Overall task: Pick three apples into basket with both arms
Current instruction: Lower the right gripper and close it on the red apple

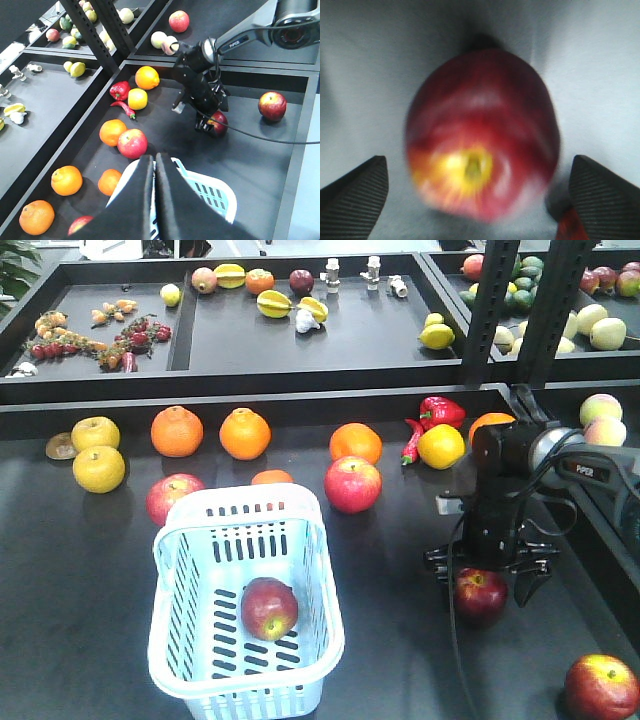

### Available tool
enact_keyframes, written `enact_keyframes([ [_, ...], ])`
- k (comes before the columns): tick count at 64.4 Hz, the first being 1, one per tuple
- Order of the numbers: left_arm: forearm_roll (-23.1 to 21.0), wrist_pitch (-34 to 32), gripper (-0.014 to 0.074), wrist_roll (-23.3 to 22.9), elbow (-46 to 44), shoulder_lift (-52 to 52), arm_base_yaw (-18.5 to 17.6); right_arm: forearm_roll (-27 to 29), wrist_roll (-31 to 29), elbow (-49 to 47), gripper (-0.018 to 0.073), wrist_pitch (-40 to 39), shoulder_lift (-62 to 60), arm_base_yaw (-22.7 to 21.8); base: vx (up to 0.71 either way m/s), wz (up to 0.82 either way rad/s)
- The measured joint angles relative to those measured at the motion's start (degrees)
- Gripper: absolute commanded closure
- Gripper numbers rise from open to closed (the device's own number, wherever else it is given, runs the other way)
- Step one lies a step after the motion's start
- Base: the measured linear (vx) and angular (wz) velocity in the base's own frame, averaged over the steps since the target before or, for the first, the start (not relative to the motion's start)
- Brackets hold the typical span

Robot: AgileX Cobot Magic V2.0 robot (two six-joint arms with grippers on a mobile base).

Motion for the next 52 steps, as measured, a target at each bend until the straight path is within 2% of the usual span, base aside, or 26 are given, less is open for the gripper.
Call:
enact_keyframes([
  [25,0.00,0.00,0.0603,0.00,0.00,0.00,0.00,-0.19,0.00,0.00,0.0144,-0.41,1.89,0.00,0.00,0.00],
  [52,0.00,0.00,0.0603,0.00,0.00,0.00,0.00,-1.15,-1.96,-0.51,0.0167,-2.02,-0.10,0.00,0.00,0.00],
])
